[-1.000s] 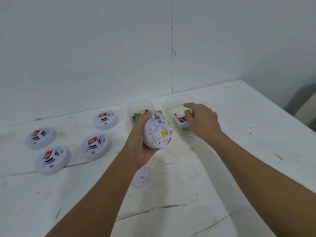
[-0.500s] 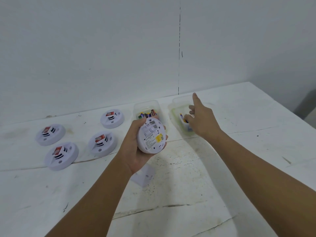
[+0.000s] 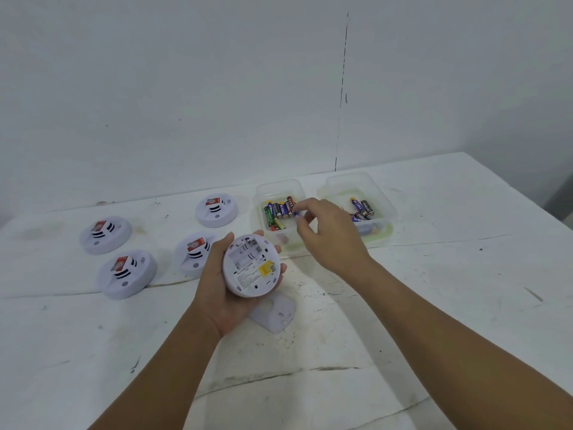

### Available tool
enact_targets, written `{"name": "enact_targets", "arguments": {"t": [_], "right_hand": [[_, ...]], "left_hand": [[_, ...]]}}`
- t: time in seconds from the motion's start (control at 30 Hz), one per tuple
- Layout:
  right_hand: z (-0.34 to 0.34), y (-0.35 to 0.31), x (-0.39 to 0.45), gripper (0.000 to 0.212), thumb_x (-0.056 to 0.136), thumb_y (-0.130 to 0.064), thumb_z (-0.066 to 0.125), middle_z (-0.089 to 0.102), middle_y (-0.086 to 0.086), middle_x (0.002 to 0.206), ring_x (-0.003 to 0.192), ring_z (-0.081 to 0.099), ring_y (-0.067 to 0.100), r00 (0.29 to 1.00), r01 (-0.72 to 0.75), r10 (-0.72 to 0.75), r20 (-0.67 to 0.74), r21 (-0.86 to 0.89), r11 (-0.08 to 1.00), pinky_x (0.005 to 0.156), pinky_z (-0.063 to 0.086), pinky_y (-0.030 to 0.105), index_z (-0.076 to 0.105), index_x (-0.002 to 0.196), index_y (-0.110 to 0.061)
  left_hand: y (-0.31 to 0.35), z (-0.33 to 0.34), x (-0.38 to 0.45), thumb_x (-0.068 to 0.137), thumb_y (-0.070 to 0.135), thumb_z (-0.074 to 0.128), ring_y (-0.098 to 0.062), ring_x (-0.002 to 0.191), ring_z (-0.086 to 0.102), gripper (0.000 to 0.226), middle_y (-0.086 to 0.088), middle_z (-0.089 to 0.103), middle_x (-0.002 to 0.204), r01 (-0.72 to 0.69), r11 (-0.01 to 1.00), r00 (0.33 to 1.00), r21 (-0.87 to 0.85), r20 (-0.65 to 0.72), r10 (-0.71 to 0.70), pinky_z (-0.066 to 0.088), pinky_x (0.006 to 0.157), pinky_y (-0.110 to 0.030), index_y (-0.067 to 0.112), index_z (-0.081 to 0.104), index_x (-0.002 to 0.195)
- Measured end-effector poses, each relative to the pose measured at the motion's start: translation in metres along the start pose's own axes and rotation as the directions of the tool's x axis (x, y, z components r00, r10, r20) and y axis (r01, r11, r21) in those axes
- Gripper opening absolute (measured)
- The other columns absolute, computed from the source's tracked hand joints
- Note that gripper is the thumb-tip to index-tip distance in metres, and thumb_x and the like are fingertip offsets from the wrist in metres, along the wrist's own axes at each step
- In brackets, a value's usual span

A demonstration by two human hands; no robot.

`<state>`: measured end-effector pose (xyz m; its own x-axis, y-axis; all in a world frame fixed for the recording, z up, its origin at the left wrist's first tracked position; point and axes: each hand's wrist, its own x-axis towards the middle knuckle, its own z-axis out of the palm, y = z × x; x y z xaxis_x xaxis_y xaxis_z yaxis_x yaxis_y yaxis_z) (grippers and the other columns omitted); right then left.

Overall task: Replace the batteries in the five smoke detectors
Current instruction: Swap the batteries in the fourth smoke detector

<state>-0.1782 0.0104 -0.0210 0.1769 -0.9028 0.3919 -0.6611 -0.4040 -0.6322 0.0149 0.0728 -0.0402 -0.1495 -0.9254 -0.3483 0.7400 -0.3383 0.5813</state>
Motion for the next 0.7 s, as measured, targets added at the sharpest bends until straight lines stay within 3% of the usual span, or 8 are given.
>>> {"name": "enact_targets", "arguments": {"t": [0.17,0.3,0.43,0.5,0.6,0.7], "right_hand": [[0.004,0.0,0.015,0.021,0.102,-0.022,0.059,0.072,0.0,0.102,0.098,0.062,0.017,0.995,-0.061,0.069,0.079,-0.098,0.993,0.087,0.046,0.033,0.073,0.117,-0.019],[0.002,-0.005,0.037,0.022,0.101,-0.018,0.061,0.075,-0.001,0.106,0.102,0.065,0.02,0.981,-0.108,0.135,0.141,-0.18,0.978,0.086,0.048,0.033,0.074,0.118,-0.019],[0.008,-0.011,0.053,0.025,0.101,-0.015,0.057,0.074,-0.002,0.111,0.105,0.065,0.022,0.964,-0.119,0.173,0.2,-0.255,0.959,0.094,0.053,0.04,0.075,0.116,-0.023],[0.01,-0.013,0.062,0.026,0.102,-0.015,0.056,0.072,-0.003,0.119,0.113,0.063,0.023,0.953,-0.107,0.191,0.235,-0.329,0.938,0.101,0.05,0.042,0.076,0.116,-0.026],[0.011,-0.014,0.075,0.028,0.101,-0.018,0.058,0.062,-0.001,0.126,0.121,0.054,0.028,0.936,-0.055,0.245,0.252,-0.583,0.81,0.1,0.04,0.04,0.074,0.117,-0.034],[0.015,-0.012,0.084,0.026,0.096,-0.025,0.061,0.049,0.006,0.124,0.12,0.046,0.031,0.933,-0.011,0.284,0.223,-0.769,0.639,0.095,0.035,0.042,0.071,0.119,-0.031]], "left_hand": [[0.005,-0.013,0.003,0.097,0.051,0.059,-0.035,0.129,0.061,0.06,-0.017,0.065,0.137,0.022,0.996,0.999,-0.087,-0.036,-0.025,0.048,0.107,-0.054,0.014,0.059,0.144],[0.007,-0.018,0.006,0.094,0.05,0.061,-0.039,0.118,0.063,0.061,-0.019,0.059,0.145,0.065,0.988,0.997,-0.14,-0.02,-0.069,0.042,0.114,-0.052,0.016,0.059,0.145],[0.011,-0.023,0.008,0.088,0.049,0.066,-0.041,0.133,0.054,0.062,-0.021,0.058,0.146,0.141,0.981,0.99,-0.129,0.014,-0.141,0.042,0.113,-0.053,0.017,0.064,0.14],[0.012,-0.025,0.01,0.087,0.05,0.066,-0.044,0.131,0.055,0.06,-0.022,0.058,0.145,0.168,0.979,0.986,-0.112,0.028,-0.166,0.044,0.11,-0.054,0.017,0.066,0.138],[0.015,-0.026,0.011,0.089,0.051,0.064,-0.047,0.124,0.059,0.06,-0.022,0.06,0.143,0.189,0.977,0.982,-0.103,0.036,-0.186,0.045,0.108,-0.054,0.017,0.067,0.138],[0.017,-0.029,0.014,0.09,0.052,0.063,-0.047,0.124,0.059,0.06,-0.022,0.06,0.144,0.208,0.972,0.978,-0.105,0.046,-0.204,0.048,0.104,-0.055,0.017,0.067,0.138]]}}
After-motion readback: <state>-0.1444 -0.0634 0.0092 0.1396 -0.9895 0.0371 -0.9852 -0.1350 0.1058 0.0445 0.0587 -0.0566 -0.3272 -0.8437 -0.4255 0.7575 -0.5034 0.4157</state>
